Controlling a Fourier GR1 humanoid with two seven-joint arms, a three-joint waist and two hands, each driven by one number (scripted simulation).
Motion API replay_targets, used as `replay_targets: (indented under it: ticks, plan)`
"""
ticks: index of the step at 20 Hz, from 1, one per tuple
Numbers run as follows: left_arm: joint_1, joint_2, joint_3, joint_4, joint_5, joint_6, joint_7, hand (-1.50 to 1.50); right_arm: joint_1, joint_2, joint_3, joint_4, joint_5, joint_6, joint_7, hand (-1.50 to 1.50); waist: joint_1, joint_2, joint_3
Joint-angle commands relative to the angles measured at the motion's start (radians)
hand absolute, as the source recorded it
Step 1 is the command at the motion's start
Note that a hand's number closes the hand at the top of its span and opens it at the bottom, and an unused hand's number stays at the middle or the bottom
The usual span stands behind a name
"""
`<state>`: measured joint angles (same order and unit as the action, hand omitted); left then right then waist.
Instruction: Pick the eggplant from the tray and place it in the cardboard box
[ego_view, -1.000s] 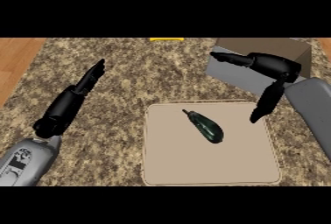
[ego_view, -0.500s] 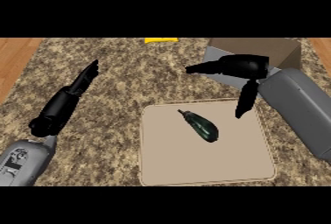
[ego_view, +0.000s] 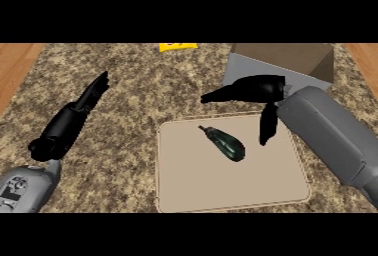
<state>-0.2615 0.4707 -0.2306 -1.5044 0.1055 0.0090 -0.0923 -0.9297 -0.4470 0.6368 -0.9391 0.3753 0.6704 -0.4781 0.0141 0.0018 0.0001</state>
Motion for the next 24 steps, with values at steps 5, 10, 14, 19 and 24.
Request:
replay_targets:
  ticks: [5,10,14,19,24]
  plan:
    - [0.026,0.0,0.038,-0.053,-0.021,-0.049,0.033,0.0,0.046,0.056,0.013,0.029,0.104,-0.026,-0.058,-1.5,-0.004,-0.001,0.0]
    - [0.05,-0.041,0.054,-0.036,-0.057,-0.045,0.002,0.0,0.019,0.052,-0.023,0.075,0.144,-0.001,-0.103,-1.5,-0.003,0.0,0.0]
    - [0.09,-0.013,0.094,-0.08,-0.039,-0.09,0.006,0.0,0.061,0.095,-0.005,0.064,0.192,-0.038,-0.073,-1.5,-0.002,-0.002,0.0]
    - [-0.004,-0.065,0.114,0.044,-0.063,-0.112,-0.015,0.0,0.073,0.16,0.011,0.11,0.279,-0.079,-0.048,-1.5,-0.011,0.0,0.0]
    - [0.07,-0.091,0.096,-0.053,-0.099,-0.105,-0.004,0.0,0.049,0.21,-0.015,0.267,0.338,-0.15,-0.148,-1.5,0.006,0.003,0.0]
